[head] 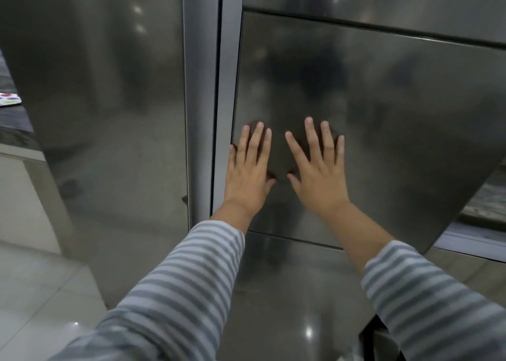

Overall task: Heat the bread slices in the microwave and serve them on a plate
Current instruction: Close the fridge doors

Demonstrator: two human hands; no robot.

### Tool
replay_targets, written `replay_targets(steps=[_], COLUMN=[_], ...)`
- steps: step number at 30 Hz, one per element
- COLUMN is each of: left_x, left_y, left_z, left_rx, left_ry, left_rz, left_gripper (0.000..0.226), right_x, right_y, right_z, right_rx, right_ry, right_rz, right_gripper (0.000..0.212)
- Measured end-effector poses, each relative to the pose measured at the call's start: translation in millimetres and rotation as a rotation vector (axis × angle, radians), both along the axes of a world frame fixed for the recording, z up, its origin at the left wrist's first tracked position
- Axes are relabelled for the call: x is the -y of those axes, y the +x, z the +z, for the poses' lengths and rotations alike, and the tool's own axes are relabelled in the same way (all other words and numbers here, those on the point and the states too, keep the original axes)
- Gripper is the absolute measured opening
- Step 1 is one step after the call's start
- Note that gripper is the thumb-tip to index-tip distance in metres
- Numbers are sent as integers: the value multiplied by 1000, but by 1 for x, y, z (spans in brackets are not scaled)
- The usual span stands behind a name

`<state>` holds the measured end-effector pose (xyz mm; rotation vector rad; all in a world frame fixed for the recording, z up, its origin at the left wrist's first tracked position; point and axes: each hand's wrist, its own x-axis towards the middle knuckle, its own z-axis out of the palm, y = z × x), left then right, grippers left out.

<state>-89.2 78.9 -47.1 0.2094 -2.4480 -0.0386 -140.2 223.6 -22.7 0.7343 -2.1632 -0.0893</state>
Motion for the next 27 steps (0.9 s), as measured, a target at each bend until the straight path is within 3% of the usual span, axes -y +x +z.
replay_targets(steps=[3,7,11,16,22,27], left_x=[1,7,23,47,88,146], left_y=[21,69,136,236,334,372], left_z=[0,-20,-59,-106,-138,-156], left_rx=[32,183,264,358,420,435], left_ry=[39,32,174,327,440,482], left_rz=[30,110,137,298,547,672], left_gripper=[98,77,45,34,32,33], right_x=[8,18,33,60,126,203], right_y=[19,62,115,176,235,268], right_z=[-6,-31,-72,-117,-147,-163], right_rx=[100,362,645,907,958,957], right_ry=[-30,92,202,361,579,638], right_rz=[25,40,110,249,395,504], right_gripper=[84,77,72,63,58,55])
